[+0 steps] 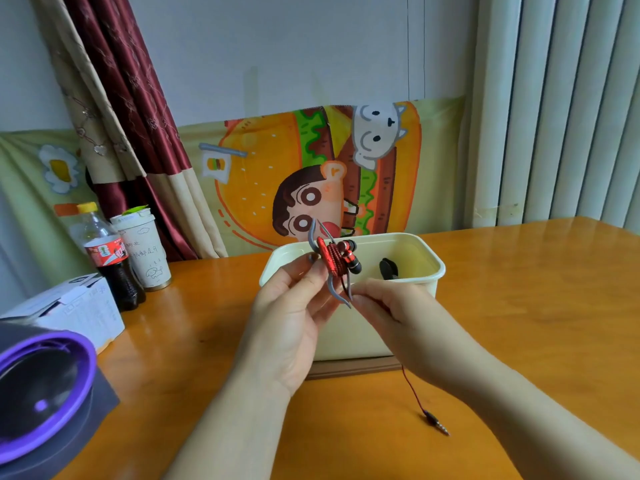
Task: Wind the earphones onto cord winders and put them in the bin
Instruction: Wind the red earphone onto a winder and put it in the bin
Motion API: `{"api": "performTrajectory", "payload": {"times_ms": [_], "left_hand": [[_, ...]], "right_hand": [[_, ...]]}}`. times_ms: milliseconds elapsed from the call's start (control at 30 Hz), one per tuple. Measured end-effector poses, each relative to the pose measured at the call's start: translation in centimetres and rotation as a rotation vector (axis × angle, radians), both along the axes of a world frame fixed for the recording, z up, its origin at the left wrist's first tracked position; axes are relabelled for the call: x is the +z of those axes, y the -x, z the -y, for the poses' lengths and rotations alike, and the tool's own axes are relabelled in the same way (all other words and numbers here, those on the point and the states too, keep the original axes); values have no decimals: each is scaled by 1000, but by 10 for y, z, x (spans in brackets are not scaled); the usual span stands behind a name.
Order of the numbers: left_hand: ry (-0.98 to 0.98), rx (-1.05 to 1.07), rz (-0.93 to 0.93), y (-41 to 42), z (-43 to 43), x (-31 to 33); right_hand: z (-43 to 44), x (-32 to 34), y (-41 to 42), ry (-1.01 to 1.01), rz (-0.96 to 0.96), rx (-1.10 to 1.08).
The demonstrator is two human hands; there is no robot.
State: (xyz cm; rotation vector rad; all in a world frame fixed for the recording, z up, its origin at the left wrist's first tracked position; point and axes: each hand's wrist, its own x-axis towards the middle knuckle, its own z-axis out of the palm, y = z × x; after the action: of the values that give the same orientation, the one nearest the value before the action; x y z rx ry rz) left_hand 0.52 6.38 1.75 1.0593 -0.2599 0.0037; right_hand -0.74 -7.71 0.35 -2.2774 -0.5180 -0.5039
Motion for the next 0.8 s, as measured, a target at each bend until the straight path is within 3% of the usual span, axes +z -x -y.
{"api": "performTrajectory", "payload": {"times_ms": [133, 267, 400, 500, 600, 800], "left_hand": [[-13, 103, -55, -4, -3, -4], [-112, 191, -68, -8, -5, -11], [-471, 257, 136, -10, -4, -17], [-701, 169, 232, -4, -1, -16], [-771, 40, 269, 2, 3, -15], [-716, -83, 362, 9, -1, -4]], "right_hand": [[2, 5, 7, 152, -9, 48], [4, 17, 15, 165, 22, 79], [18, 38, 20, -3, 135, 11], [30, 49, 23, -176, 136, -9], [39, 53, 22, -277, 145, -48], [44, 35, 3, -461, 24, -92]]}}
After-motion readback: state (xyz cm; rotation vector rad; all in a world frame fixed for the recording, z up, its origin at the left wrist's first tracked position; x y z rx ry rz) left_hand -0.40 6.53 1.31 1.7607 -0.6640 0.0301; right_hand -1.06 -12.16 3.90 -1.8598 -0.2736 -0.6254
